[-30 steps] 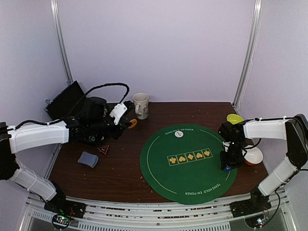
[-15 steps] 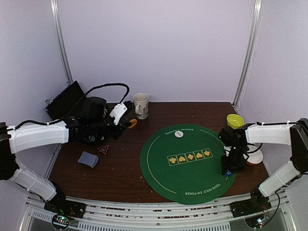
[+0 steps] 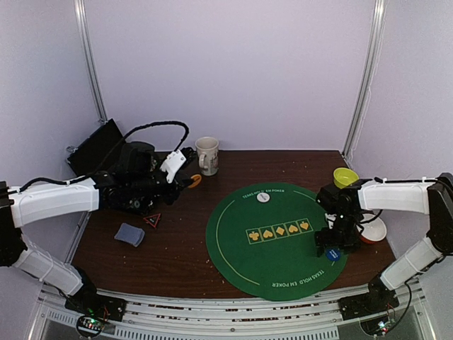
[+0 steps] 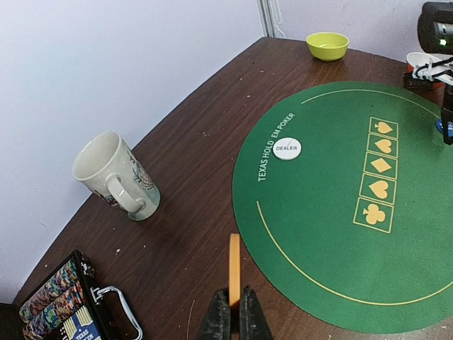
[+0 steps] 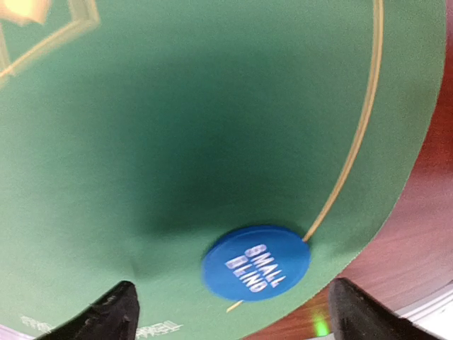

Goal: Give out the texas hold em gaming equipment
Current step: Move the small blind button to the poker table mat, then pass from the left arm to the right

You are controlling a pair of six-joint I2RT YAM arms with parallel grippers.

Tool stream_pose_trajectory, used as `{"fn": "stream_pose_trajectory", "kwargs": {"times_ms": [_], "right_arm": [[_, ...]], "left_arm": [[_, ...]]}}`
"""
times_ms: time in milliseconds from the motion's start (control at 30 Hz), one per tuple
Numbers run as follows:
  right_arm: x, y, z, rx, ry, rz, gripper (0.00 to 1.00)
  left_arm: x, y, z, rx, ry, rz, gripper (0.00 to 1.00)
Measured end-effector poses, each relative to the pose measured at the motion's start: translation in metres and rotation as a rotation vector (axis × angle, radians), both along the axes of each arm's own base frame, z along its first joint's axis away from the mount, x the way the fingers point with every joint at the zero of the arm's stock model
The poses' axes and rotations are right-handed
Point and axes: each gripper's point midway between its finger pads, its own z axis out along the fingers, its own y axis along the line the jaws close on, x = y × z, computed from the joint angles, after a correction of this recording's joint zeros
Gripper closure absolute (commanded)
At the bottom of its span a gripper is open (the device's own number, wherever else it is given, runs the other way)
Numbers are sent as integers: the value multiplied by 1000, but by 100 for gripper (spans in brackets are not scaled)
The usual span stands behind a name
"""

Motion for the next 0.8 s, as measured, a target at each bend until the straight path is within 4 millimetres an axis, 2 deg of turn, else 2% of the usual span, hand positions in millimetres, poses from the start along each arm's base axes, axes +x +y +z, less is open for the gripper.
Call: {"fn": "stream_pose_trajectory", "kwargs": {"times_ms": [100,167,200,233,267,300,367,400,467,533,633,733,800], "right_arm": [[23,20,28,40,-68,56,1],[48,51,62,106,-171,143,4],[59,69,80,151,-228,193,6],[72,98,104,222,-309,265,8],[81,138,138,339,-414,366,10],[82,166,161,430,-484,437,13],[71,226,213,671,-624,593,17],[60,250,234,787,-671,664,17],[46,281,265,953,-741,772,19],[39,301,281,1049,-784,847,23],[32,322,287,1146,-803,936,37],[26,333,289,1198,-805,982,46],[24,336,292,1220,-814,1001,57]], "left_arm": [[-5,-3,3,-15,2,-30,100],[-13,-7,9,-39,4,-74,100],[-17,-9,12,-52,4,-96,100],[-23,-13,16,-73,4,-130,100],[-30,-17,22,-99,3,-175,100],[-35,-20,27,-120,3,-207,100],[-50,-28,39,-176,3,-292,100],[-56,-30,44,-199,0,-324,100],[-71,-34,56,-250,-7,-402,100],[-86,-36,69,-296,-18,-477,100],[-104,-36,89,-347,-47,-562,100],[-115,-35,99,-374,-68,-611,100],[-118,-36,100,-382,-63,-630,100]]}}
